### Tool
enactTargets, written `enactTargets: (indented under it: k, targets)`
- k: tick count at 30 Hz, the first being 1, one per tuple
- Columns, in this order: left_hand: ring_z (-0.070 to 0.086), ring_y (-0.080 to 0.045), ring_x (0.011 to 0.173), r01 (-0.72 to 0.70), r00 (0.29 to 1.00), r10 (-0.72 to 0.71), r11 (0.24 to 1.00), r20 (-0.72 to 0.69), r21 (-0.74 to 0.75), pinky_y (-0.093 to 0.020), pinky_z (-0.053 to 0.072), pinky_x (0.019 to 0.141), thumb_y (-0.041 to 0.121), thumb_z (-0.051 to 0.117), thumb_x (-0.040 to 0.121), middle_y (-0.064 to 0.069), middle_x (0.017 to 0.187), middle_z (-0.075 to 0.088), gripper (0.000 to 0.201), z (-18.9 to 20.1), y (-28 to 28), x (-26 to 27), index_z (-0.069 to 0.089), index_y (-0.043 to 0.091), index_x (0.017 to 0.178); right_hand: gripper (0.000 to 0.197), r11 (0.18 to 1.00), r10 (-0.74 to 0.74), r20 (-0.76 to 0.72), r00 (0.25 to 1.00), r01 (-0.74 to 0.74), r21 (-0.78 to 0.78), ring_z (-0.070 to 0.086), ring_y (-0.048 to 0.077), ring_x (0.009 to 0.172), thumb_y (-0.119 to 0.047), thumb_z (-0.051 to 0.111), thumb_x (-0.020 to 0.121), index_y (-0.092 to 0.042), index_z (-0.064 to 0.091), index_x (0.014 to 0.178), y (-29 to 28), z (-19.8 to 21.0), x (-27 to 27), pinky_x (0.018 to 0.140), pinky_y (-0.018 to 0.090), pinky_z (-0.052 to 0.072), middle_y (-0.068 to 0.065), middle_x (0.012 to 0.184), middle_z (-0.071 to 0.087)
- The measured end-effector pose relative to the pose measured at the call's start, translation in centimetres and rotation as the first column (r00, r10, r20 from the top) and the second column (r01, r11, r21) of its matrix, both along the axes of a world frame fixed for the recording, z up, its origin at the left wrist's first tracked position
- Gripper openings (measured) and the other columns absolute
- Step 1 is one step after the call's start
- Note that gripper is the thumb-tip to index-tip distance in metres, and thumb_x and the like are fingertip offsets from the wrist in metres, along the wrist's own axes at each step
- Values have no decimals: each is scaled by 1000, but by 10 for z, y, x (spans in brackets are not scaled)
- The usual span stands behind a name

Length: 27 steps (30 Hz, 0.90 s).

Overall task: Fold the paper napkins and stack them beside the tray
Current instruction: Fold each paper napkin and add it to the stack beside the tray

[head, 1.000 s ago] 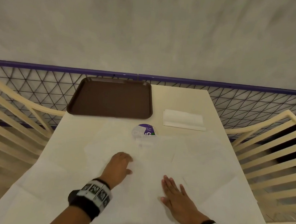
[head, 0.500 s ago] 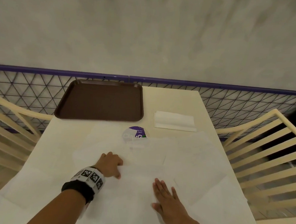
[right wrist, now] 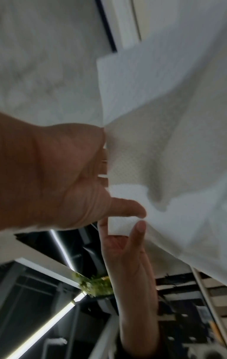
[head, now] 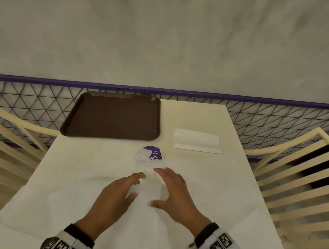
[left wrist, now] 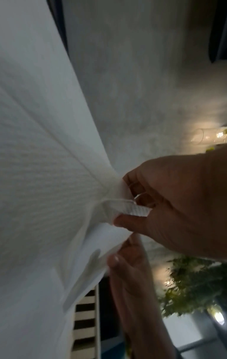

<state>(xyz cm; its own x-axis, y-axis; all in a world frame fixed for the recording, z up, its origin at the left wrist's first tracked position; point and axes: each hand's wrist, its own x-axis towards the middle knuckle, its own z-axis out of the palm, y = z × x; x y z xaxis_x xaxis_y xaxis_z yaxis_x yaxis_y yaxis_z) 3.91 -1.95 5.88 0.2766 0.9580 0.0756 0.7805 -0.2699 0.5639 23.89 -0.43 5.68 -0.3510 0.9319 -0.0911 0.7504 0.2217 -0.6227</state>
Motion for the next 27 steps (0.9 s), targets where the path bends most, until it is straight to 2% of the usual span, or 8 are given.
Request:
enactTargets:
  k: [4, 11, 13, 15, 18, 21, 24, 27]
  targets:
    - [64, -5, 95, -7, 999, 6, 999, 38, 34, -13, 45, 82, 25, 66, 85, 20, 107, 66, 46, -3, 5, 5, 46, 48, 119, 43, 990, 40, -6, 999, -41, -137, 53, 16, 112, -27, 69, 79, -23, 59, 121, 23, -7, -2, 94, 24, 37, -3, 122, 61]
    - [67, -1, 83, -165, 974, 174, 984, 146, -70, -11, 45, 72, 44, 52, 82, 36, 83, 65, 24, -34, 17, 2, 49, 46, 106, 32, 961, -56, 47, 997, 67, -268, 59, 15, 99, -28, 67, 82, -21, 65, 113, 29, -46, 16, 86, 27, 47, 0, 112, 67]
    - [65, 2, 86, -184, 960, 200, 978, 195, -96, -6, 43, 74, 40, 59, 85, 44, 86, 60, 16, -38, 19, 1, 56, 50, 97, 41, 939, -71, 52, 996, 85, -334, 59, 16, 98, -29, 69, 80, -21, 62, 120, 29, -54, 22, 83, 24, 44, 1, 116, 65]
    - [63, 4, 94, -208, 940, 232, 971, 250, -118, -6, 42, 81, 27, 66, 86, 39, 97, 62, 32, -39, 20, 1, 58, 59, 89, 47, 923, -68, 54, 996, 84, -376, 60, 19, 104, -28, 71, 78, -20, 60, 123, 31, -60, 26, 85, 23, 44, 3, 118, 64]
    - [39, -4, 127, -271, 924, 317, 937, 212, -221, -25, 31, 108, 30, 75, 76, 25, 129, 43, 59, -37, 20, 5, 47, 41, 127, 47, 919, -149, 16, 989, 144, -366, 62, 18, 102, -29, 74, 75, -16, 64, 119, 36, -56, 32, 85, 22, 47, 5, 115, 67]
    - [22, -7, 136, -263, 923, 329, 918, 199, -296, -31, 22, 113, 34, 82, 65, 17, 136, 29, 91, -36, 20, 11, 32, 25, 141, 40, 924, -207, -71, 976, 171, -342, 65, 19, 95, -26, 77, 72, -12, 69, 108, 41, -39, 42, 80, 22, 48, 5, 105, 70]
    - [35, -5, 123, -205, 898, 321, 910, 300, -360, -22, 32, 103, 31, 84, 63, 17, 130, 39, 85, -26, 29, 22, 37, 30, 134, 27, 928, -196, -166, 966, 127, -351, 67, 18, 90, -18, 76, 74, -11, 72, 99, 44, -13, 53, 82, 25, 50, 2, 98, 71]
    - [59, -15, 96, -153, 850, 317, 913, 421, -379, -12, 43, 76, 21, 81, 69, 8, 100, 66, 37, -16, 48, 33, 62, 30, 100, 24, 935, -156, -203, 967, 78, -347, 63, 4, 83, -14, 76, 75, -10, 72, 98, 49, 4, 65, 80, 14, 47, -5, 95, 70]
